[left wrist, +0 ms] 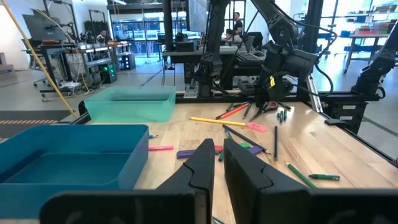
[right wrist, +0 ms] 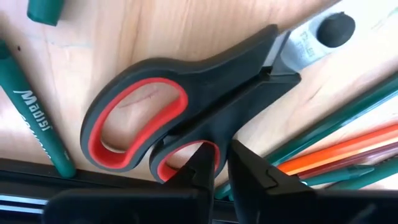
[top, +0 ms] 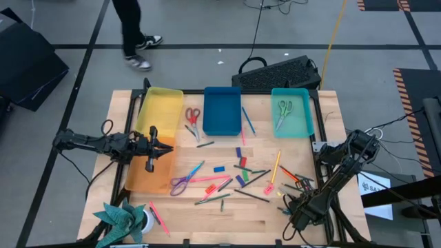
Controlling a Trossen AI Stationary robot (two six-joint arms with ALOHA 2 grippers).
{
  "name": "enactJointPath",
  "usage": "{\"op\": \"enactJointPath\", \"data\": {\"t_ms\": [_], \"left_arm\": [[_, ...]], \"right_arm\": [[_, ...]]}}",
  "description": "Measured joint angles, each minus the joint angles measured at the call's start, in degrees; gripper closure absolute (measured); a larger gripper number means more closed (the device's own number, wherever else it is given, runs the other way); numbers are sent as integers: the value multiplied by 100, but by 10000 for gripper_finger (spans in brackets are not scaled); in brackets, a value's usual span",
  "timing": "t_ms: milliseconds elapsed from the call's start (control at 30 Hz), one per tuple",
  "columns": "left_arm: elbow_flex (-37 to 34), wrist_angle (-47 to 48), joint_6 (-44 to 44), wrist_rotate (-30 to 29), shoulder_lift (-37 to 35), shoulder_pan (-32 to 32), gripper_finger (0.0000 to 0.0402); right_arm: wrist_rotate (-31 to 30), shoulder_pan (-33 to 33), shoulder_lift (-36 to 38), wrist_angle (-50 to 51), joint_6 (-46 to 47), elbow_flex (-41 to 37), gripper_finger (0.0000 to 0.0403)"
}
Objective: Sort crayons/erasers/pens/pencils in bins
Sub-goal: Put the black scissors into the light blue bin
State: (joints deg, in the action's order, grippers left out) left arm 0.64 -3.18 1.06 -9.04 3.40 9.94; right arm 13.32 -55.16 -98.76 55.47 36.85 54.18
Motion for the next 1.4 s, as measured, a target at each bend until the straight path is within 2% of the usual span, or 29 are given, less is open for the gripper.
{"op": "enactJointPath", "data": {"t_ms": [233, 400, 567, 767, 900, 1067, 1233, 1400], "left_arm": [[0, 0, 0, 0, 2, 0, 362], [0, 0, 0, 0, 1, 0, 362], [-2, 0, 0, -2, 0, 0, 362], [0, -1, 0, 0, 0, 0, 362], [-1, 0, 0, -1, 1, 0, 362], [0, 0, 0, 0, 0, 2, 362], [-2, -2, 0, 0, 0, 2, 362], [-2, 0, 0, 0, 0, 2, 362]], "right_arm": [[15, 0, 0, -11, 79, 26, 375], [22, 10, 27, 71, 86, 329, 378], [-9, 195, 315, 769, 286, 755, 375], [-797, 935, 1152, 1547, 308, 1213, 377], [-1515, 2084, 1889, 2214, 266, 1227, 377], [-2026, 4339, 2411, 2870, -447, 1223, 378], [-2381, 6852, 2338, 2735, -1935, 1221, 379], [-2566, 8751, 2026, 2056, -3129, 1219, 379]]}}
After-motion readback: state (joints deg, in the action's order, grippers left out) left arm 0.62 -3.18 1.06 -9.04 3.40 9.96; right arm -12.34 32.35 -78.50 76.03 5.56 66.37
